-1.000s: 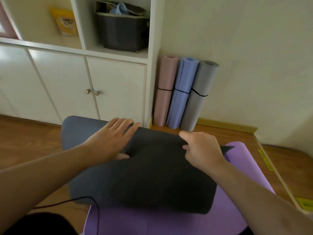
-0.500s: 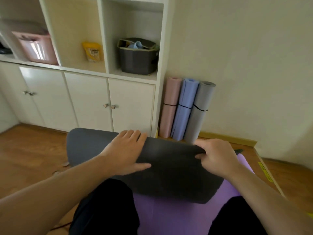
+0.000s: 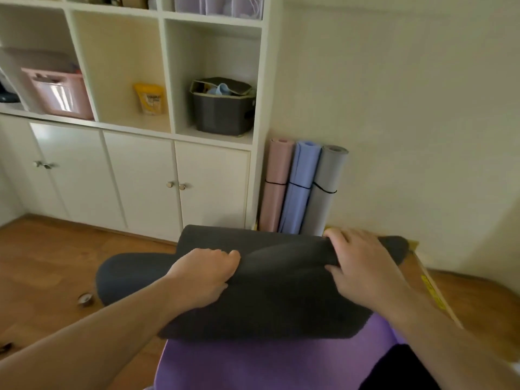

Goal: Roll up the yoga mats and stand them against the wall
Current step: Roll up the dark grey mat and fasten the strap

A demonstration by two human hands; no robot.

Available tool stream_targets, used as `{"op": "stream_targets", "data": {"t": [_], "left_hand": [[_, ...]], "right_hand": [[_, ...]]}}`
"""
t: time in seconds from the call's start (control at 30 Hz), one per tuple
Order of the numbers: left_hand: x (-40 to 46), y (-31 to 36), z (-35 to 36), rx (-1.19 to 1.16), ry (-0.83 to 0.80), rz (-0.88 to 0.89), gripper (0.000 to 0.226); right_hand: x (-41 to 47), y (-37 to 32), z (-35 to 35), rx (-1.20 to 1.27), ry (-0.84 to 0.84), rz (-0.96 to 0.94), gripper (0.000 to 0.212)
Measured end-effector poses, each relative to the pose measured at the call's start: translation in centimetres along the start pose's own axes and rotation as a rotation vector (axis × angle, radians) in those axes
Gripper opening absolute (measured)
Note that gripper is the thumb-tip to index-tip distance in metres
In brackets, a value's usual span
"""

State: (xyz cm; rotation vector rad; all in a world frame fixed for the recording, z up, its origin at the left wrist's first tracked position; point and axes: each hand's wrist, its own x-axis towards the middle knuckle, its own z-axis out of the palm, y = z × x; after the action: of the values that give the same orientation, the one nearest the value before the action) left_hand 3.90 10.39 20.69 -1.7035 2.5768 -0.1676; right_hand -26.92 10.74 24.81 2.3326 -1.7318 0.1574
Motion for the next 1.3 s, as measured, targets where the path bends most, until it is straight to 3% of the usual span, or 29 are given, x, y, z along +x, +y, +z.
{"op": "stream_targets", "data": {"t": [0.1, 0.17, 0.3, 0.4, 0.5, 0.6, 0.83, 1.0, 1.1, 1.3], "left_hand": [[1.5, -0.8, 0.4, -0.100, -0.077, 0.002, 0.023], [2.4, -1.6, 0.4, -0.166, -0.112, 0.019, 0.017], [4.3, -3.1, 1.2, -0.217, -0.214, 0.033, 0.025], [5.8, -3.6, 3.2, -0.156, -0.141, 0.069, 0.049], [6.3, -3.2, 6.4, 0.052, 0.043, 0.045, 0.099], [6.9, -1.8, 8.8, 0.114, 0.082, 0.019, 0.121], [8.7, 0.7, 9.5, -0.051, 0.039, -0.041, 0.078], [8.7, 1.3, 10.3, -0.028, -0.036, -0.083, 0.073], [8.6, 0.9, 10.1, 0.003, -0.060, -0.101, 0.072], [8.1, 1.7, 9.7, 0.004, -0.095, -0.101, 0.065]], "right_hand": [[0.8, -2.5, 2.8, -0.154, -0.113, -0.050, 0.116], [1.9, -3.1, 4.5, -0.169, -0.181, -0.057, 0.122], [4.5, -2.9, 6.6, 0.003, -0.309, -0.086, 0.084], [6.0, -2.6, 8.3, 0.046, -0.399, -0.110, 0.043], [7.3, -2.6, 9.8, 0.109, -0.416, -0.056, 0.029], [8.5, -3.1, 10.6, 0.133, -0.375, -0.042, 0.025], [8.5, -3.0, 11.8, 0.015, -0.332, -0.008, 0.050], [7.5, -3.9, 13.4, -0.069, -0.298, -0.025, 0.100], [6.7, -4.5, 13.8, -0.056, -0.268, -0.035, 0.097], [6.0, -4.6, 14.5, -0.013, -0.166, -0.050, 0.073]]}}
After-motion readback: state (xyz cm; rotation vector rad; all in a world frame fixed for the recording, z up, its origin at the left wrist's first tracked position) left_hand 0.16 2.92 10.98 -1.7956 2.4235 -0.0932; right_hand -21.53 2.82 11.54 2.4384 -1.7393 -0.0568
